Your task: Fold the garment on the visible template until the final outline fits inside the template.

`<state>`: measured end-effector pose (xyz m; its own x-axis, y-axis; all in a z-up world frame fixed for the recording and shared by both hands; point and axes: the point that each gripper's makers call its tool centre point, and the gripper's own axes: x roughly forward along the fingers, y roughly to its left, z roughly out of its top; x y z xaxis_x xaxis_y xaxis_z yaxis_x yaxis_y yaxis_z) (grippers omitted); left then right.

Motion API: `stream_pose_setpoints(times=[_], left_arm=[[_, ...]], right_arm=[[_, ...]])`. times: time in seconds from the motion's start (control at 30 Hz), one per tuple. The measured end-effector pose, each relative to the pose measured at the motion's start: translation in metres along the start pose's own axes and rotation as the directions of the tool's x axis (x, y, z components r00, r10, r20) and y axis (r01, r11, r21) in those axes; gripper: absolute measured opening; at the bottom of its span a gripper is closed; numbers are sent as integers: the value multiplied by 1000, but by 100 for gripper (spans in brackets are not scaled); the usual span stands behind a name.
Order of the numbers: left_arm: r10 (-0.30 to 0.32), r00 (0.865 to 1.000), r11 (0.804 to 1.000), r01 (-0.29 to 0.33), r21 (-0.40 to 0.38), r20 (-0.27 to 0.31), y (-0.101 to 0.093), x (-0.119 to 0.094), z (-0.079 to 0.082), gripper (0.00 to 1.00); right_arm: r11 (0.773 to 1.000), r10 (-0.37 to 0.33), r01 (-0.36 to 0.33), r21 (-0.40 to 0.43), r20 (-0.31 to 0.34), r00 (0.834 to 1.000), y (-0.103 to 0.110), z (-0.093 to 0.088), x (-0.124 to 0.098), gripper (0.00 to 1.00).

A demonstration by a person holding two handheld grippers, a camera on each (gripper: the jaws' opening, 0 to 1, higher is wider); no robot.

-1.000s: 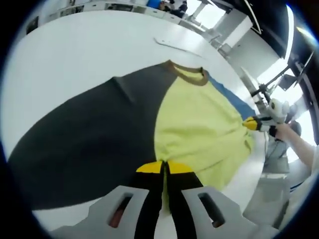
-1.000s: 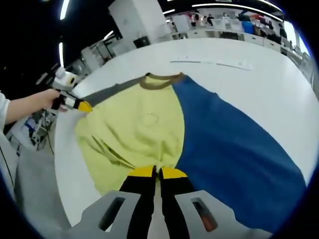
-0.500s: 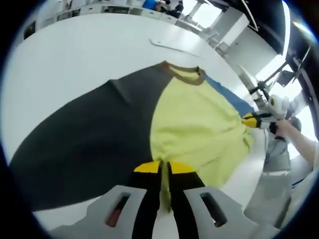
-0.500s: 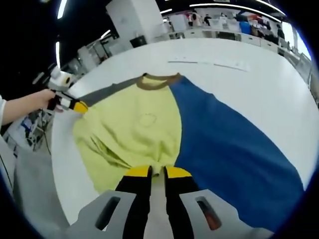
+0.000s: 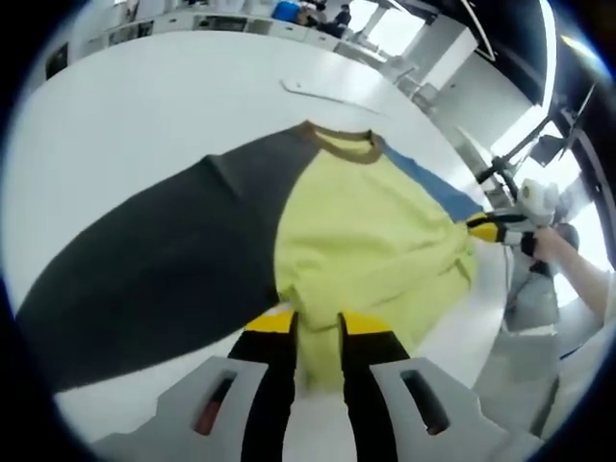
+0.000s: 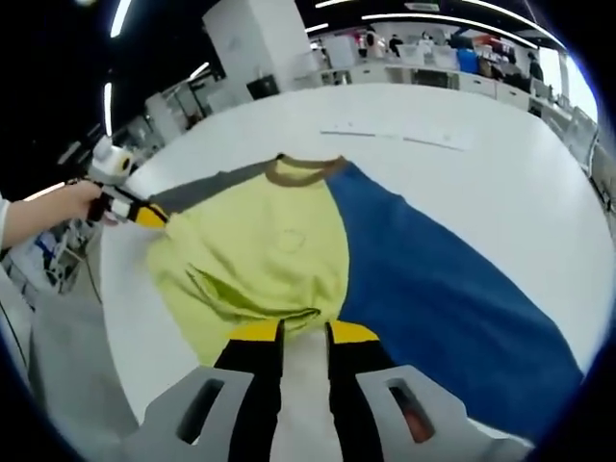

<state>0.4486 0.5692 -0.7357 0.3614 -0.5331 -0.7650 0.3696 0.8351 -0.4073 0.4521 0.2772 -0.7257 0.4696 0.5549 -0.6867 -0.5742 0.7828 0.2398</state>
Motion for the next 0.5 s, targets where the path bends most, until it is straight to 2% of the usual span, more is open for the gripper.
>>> stream_pose_setpoints(times=[0.17,0.33,0.5], left_arm=[[1,1000,1000,-1,6,5,-3,-10,-6,19],[-3,1000,1000,3,22,19,-9,-21,-11,21],[-7,999,999,5,43,37,-16,-32,-14,28]], right_arm=[[1000,2,-2,4,19,1000,8,4,-9,25],[1000,0,0,0,22,1000,16,4,-17,37],[1000,4,-4,-2,24,1000,27,3,-25,41]])
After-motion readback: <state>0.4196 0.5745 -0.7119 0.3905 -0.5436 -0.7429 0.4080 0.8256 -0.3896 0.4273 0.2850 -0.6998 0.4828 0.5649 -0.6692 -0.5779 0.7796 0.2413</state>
